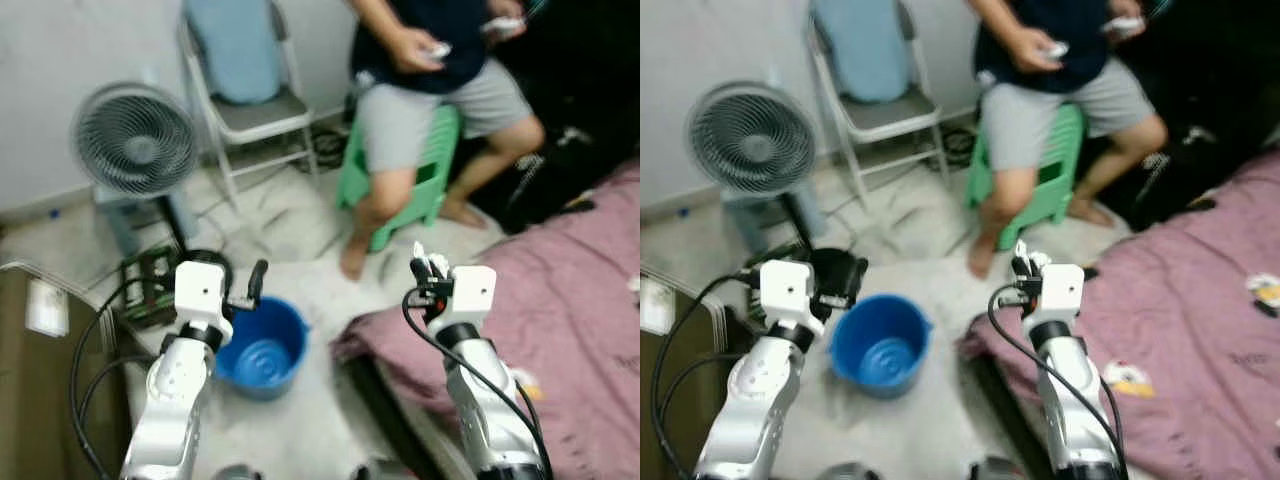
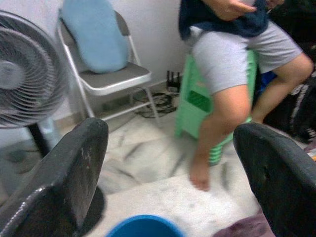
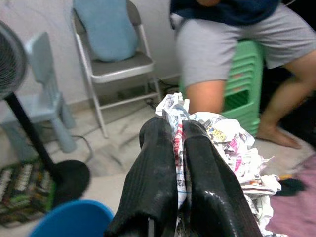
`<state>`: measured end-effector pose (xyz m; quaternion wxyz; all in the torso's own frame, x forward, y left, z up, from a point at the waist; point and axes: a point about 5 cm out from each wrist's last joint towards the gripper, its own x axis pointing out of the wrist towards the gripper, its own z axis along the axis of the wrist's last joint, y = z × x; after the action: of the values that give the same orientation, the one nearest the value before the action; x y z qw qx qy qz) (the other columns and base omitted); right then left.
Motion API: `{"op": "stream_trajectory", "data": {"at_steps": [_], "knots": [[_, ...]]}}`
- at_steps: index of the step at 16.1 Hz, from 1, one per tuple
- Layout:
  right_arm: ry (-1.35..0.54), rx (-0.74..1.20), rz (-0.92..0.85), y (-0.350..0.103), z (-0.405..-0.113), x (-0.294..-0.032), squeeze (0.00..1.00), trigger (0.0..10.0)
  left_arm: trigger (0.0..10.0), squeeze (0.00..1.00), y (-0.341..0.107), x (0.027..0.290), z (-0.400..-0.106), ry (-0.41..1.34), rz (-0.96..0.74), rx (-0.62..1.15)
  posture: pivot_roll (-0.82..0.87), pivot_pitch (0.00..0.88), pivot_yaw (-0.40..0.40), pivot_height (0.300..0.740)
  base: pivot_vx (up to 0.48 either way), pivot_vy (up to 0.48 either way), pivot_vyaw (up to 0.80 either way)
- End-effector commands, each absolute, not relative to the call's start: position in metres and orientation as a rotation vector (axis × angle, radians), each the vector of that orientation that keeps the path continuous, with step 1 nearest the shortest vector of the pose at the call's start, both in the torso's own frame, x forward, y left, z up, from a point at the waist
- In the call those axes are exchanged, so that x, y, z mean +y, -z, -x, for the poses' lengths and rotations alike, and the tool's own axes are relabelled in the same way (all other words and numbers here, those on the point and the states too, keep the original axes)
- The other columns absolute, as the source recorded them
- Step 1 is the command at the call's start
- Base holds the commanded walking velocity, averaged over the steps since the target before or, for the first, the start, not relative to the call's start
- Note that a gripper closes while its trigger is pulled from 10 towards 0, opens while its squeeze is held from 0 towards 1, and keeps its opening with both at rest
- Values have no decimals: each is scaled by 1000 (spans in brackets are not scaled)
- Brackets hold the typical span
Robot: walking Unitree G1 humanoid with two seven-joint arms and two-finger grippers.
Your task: Clean up the room
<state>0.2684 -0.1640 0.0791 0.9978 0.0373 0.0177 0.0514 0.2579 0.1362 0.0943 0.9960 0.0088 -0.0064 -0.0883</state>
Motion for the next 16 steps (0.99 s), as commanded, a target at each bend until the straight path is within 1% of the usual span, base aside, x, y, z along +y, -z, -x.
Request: {"op": "stream_trajectory", "data": {"at_steps": [1,2,16], "knots": [[-95,29,-74,-81,-269,-167,0,10000,10000,0,-94,135,-257,178,-24,-10,8,104,-7,740,270,0,0],[-98,27,-72,-81,-269,-166,0,10000,10000,0,-93,136,-257,152,-40,-11,8,104,-7,740,0,0,0],[-98,26,-71,-81,-268,-165,0,10000,10000,0,-92,136,-258,160,-52,-3,9,101,1,740,0,0,800]]}}
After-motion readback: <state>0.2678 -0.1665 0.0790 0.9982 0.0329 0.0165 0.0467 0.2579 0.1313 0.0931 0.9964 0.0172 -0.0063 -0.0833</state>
